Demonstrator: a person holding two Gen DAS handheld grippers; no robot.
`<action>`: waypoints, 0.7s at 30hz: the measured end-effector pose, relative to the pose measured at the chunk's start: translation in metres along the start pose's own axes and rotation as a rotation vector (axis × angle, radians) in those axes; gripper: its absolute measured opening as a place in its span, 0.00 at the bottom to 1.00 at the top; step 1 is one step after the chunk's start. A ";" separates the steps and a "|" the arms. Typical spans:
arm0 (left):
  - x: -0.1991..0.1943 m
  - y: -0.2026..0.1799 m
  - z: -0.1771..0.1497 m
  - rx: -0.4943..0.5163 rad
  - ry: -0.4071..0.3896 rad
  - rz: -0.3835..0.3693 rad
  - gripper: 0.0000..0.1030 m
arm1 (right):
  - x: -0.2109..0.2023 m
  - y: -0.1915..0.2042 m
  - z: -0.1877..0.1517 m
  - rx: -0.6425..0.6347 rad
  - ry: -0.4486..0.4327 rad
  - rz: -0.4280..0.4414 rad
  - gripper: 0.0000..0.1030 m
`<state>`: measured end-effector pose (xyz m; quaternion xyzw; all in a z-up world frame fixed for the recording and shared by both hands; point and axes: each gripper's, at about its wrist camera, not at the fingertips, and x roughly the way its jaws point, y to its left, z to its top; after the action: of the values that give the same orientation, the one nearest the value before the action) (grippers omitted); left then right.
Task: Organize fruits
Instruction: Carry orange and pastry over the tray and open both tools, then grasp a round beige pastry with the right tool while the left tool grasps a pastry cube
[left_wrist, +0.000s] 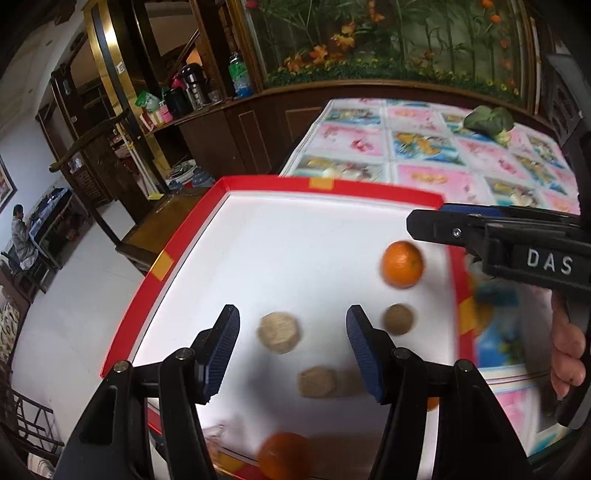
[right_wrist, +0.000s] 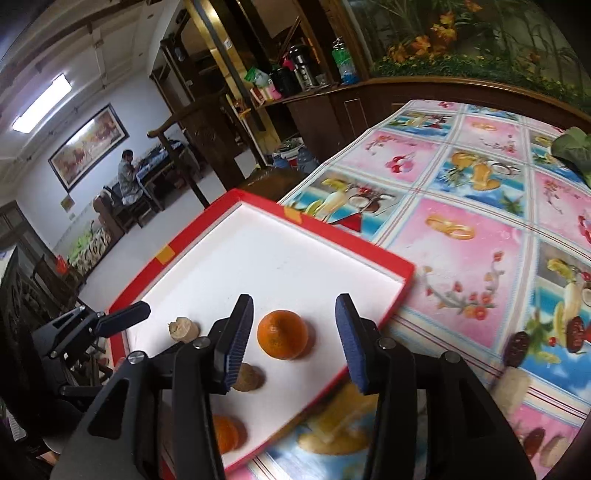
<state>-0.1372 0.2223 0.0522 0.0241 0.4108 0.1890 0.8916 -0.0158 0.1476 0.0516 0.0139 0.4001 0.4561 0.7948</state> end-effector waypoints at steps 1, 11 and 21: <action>-0.003 -0.006 0.002 0.007 -0.005 -0.010 0.62 | -0.006 -0.005 0.001 0.009 -0.005 -0.001 0.48; -0.019 -0.102 0.009 0.179 -0.007 -0.154 0.67 | -0.087 -0.074 -0.018 0.019 -0.061 -0.105 0.48; -0.014 -0.166 0.011 0.288 0.040 -0.200 0.67 | -0.166 -0.135 -0.088 0.021 -0.002 -0.109 0.48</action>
<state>-0.0849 0.0642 0.0365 0.1069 0.4517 0.0390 0.8849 -0.0204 -0.0840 0.0427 0.0007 0.4044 0.4079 0.8186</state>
